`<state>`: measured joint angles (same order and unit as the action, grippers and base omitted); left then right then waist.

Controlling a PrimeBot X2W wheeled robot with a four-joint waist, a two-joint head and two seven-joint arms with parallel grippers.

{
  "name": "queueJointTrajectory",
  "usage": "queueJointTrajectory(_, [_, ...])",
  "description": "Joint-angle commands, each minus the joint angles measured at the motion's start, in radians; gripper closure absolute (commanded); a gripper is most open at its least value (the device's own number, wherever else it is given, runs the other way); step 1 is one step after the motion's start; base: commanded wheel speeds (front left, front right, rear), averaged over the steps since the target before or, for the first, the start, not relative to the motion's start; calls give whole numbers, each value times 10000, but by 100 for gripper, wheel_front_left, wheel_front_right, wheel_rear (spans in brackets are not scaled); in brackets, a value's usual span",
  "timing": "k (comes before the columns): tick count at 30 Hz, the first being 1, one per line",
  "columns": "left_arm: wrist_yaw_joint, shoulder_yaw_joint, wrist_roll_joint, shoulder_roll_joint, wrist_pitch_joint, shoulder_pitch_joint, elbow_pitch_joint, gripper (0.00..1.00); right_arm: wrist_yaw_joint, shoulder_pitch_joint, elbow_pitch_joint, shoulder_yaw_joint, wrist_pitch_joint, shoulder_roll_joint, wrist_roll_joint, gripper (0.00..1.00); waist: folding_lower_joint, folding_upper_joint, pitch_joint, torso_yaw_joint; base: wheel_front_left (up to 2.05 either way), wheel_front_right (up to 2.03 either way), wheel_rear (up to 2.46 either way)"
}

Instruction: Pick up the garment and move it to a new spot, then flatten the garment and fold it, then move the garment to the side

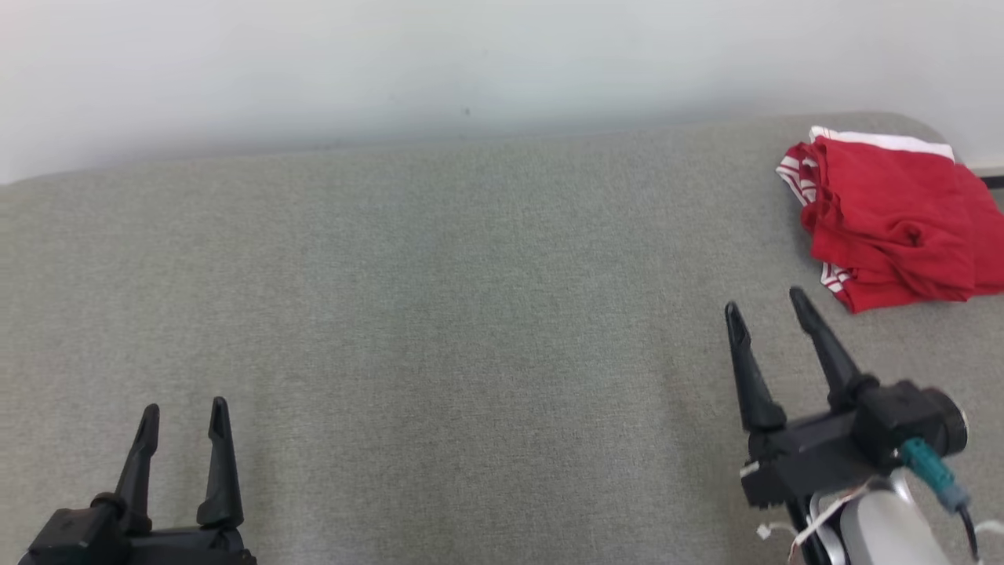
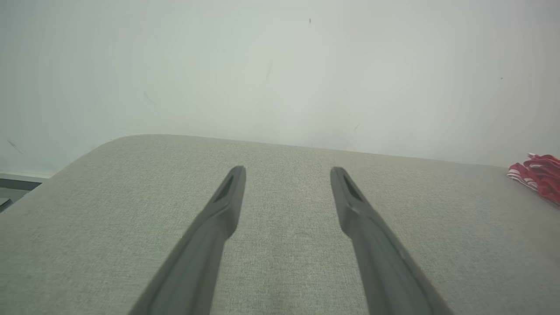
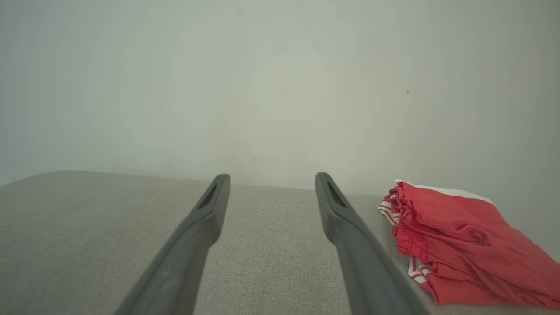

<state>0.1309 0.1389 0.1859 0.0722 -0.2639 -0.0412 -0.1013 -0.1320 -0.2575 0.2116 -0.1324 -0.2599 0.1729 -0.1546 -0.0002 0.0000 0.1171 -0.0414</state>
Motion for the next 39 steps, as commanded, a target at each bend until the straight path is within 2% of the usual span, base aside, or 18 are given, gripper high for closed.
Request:
queueJointTrajectory(1, [-20,-30,-36,-4,2,50,-55,0,31,308,-132,79,-14,-129,159,0,2,0,-258,188,0,0,0])
queueJointTrajectory(15, [-13,-317,49,193,2,360,-310,0,31,2201,-412,881,2,-781,251,0,2,0,-1010,370,0,0,0])
queueJointTrajectory(34, [-52,-640,201,427,2,378,-532,0,30,2275,134,1122,-28,-930,88,0,2,0,-1131,293,0,0,0])
queueJointTrajectory(35, [-110,-577,150,411,2,363,-536,100,30,2266,147,1130,-30,-933,75,100,2,0,-1131,295,0,0,0])
queueJointTrajectory(39, [-76,-629,338,268,37,510,-857,100,0,2405,454,1104,62,-925,101,100,3,0,-1132,293,0,0,0])
